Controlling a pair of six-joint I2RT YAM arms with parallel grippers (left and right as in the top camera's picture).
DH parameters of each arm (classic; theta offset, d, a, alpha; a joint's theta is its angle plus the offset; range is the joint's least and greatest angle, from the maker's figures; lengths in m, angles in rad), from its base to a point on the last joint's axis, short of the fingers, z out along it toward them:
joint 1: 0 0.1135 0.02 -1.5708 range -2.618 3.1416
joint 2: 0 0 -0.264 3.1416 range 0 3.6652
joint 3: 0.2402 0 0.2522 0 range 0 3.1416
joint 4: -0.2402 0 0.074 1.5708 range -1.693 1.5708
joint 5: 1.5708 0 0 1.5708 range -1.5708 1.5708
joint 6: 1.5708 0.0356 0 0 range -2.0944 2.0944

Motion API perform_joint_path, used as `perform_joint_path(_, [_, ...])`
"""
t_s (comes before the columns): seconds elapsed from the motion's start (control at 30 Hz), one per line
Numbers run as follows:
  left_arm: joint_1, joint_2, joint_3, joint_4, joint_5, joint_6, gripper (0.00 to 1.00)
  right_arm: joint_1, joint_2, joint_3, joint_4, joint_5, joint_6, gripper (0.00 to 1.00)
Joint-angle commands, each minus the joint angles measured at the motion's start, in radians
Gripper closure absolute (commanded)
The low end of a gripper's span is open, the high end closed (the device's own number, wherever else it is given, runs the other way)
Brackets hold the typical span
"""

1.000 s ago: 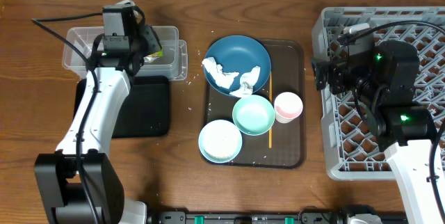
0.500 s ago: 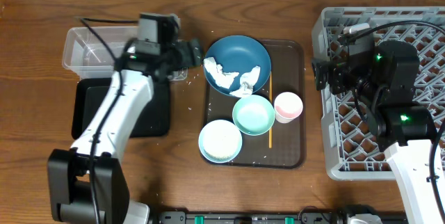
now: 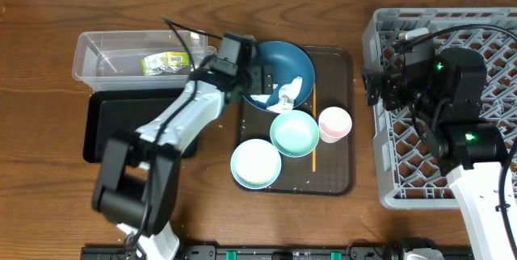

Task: Sort waste into correct bins and load items into the dishwasher rack
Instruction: 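Move left gripper back to the blue plate and grasp the white tissue, then carry the tissue to the clear bin and release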

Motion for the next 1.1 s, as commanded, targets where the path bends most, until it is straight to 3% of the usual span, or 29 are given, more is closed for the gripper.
perform_joint_path(0.0, [-0.021, 0.053, -0.007, 0.020, -0.026, 0.013, 0.06, 0.019, 0.002, 0.017, -0.003, -0.011, -0.010, 0.01])
perform_joint_path(0.17, [-0.024, 0.109, -0.007, 0.079, -0.034, 0.013, 0.07, 0.019, 0.002, 0.017, -0.004, -0.011, -0.010, 0.01])
perform_joint_path(0.33, [-0.029, 0.145, -0.007, 0.089, -0.039, 0.013, 0.15, 0.019, 0.002, 0.017, -0.007, -0.011, -0.010, 0.01])
perform_joint_path(0.7, [-0.033, 0.150, 0.003, 0.105, -0.039, 0.013, 0.60, 0.019, 0.002, 0.017, -0.009, -0.011, -0.010, 0.01])
perform_joint_path(1.07, [0.006, 0.017, 0.024, 0.117, -0.047, 0.013, 0.81, 0.019, 0.002, 0.017, -0.010, -0.011, -0.010, 0.01])
